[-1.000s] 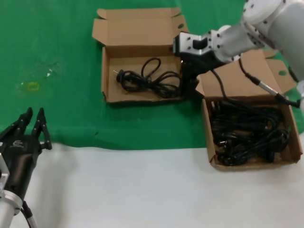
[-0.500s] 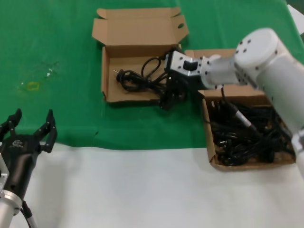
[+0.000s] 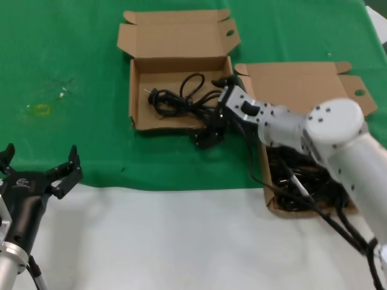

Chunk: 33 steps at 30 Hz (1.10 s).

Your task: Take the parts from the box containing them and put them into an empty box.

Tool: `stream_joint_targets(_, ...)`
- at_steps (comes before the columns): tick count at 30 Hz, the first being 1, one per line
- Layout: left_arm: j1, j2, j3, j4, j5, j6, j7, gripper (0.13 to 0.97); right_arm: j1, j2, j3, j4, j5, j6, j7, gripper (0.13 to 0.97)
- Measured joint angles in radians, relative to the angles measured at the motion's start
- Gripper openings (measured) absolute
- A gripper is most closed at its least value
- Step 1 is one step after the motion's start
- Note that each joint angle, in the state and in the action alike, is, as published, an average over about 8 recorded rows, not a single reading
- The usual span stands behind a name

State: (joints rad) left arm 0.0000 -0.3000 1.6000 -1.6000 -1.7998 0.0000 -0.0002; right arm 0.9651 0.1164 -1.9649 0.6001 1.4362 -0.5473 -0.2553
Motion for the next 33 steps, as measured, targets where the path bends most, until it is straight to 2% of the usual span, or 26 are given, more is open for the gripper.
stream_joint_targets(3, 0.0, 0.0, 0.0, 0.0, 0.0, 0.0, 0.0, 0.782, -0.062, 0.012, 0.023, 0.064, 0.023, 0.035, 0.016, 0.966)
stream_joint_targets(7, 0.0, 0.0, 0.0, 0.0, 0.0, 0.0, 0.0, 0.782, -0.144, 0.027, 0.054, 0.149, 0.054, 0.081, 0.038, 0.966)
stream_joint_targets(15, 0.0, 0.0, 0.0, 0.0, 0.0, 0.0, 0.0, 0.909, -0.308, 0.059, 0.116, 0.319, 0.116, 0.175, 0.081, 0.966)
stream_joint_targets(24, 0.0, 0.0, 0.0, 0.0, 0.0, 0.0, 0.001, 0.964, -0.493, 0.094, 0.186, 0.51, 0.186, 0.279, 0.13, 0.966)
stream_joint_targets(33, 0.0, 0.0, 0.0, 0.0, 0.0, 0.0, 0.0, 0.965, -0.678, 0.129, 0.256, 0.702, 0.255, 0.384, 0.179, 0.966)
